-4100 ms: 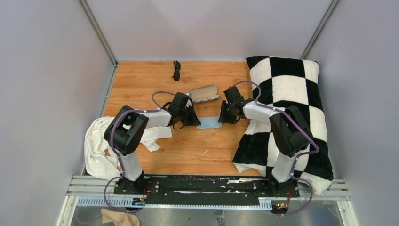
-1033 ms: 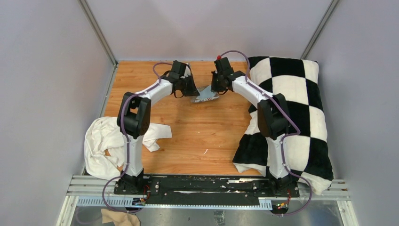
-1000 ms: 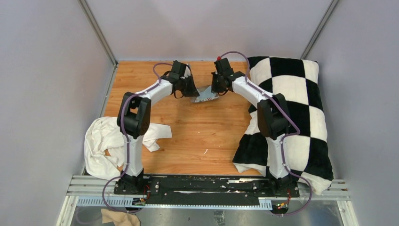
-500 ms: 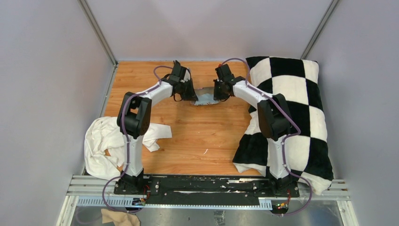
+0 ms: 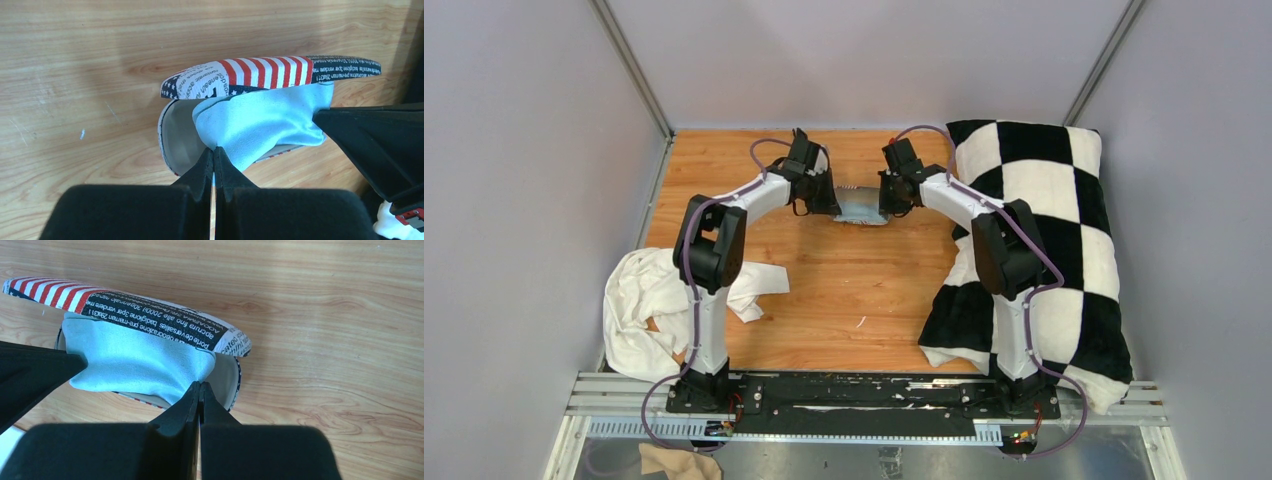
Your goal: Organize the sunglasses
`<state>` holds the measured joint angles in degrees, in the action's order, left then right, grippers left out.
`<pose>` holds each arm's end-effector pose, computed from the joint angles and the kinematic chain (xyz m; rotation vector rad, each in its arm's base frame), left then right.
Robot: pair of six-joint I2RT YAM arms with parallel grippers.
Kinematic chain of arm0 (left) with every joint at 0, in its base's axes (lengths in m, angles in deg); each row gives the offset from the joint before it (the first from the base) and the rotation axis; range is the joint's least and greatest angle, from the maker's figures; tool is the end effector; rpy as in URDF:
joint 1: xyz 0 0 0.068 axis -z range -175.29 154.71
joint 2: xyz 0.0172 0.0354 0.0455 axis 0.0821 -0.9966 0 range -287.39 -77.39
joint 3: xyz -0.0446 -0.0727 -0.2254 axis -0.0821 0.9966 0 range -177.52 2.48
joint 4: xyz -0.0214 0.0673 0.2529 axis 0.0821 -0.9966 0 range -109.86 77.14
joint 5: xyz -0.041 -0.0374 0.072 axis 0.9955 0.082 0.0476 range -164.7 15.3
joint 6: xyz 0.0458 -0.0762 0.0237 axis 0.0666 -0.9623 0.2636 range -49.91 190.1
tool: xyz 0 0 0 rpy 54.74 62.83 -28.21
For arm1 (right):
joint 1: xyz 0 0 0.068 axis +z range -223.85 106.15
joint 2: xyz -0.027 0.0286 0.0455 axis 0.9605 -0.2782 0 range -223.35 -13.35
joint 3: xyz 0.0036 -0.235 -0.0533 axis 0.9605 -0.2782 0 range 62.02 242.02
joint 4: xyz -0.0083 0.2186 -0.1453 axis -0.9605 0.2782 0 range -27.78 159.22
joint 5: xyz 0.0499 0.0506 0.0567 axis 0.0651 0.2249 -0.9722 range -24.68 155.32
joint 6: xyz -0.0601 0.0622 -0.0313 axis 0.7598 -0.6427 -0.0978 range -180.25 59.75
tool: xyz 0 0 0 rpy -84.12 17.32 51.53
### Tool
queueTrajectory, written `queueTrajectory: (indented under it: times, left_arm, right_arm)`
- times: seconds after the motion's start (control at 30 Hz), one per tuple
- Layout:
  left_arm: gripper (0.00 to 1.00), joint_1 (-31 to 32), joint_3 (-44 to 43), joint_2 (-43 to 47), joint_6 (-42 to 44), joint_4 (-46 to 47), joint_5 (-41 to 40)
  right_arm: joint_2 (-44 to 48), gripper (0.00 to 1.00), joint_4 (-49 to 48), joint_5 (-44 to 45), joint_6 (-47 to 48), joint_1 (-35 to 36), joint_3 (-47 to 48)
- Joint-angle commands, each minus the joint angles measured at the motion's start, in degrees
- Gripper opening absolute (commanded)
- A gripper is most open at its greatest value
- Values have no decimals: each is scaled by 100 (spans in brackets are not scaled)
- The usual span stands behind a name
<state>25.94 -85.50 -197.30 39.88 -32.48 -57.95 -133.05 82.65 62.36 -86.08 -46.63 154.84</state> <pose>0.4305 -0.1928 0.1145 -0.0696 2.5673 -0.7284 0.4314 0.2266 0.1412 -0.0544 2.4531 0.4848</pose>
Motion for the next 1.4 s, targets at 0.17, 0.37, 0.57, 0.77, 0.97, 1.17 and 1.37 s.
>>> queueTrajectory:
  times: [0.17,0.37,0.57,0.77,0.97,1.17,1.37]
  left_arm:
    - [0,-92,-280,-275,225,-133,-117]
    - [0,-145,-362,-418,333,-198,-122]
    - [0,-146,-431,-515,441,-295,-89]
    - [0,-152,-439,-541,473,-376,-142]
    - [0,-148,-382,-452,512,-390,-225]
    - [2,-149,-351,-379,537,-396,-227]
    - [16,-147,-295,-338,515,-400,-225]
  right_arm:
    - [-148,0,10,59,130,-101,113]
    - [-194,0,13,-38,123,-99,28]
    - [-168,0,19,-99,126,-86,-47]
    - [-174,0,15,-143,123,-65,-121]
    - [-138,0,14,-91,146,-64,-215]
    - [-75,6,55,56,186,-66,-260]
    - [2,12,70,89,194,-61,-301]
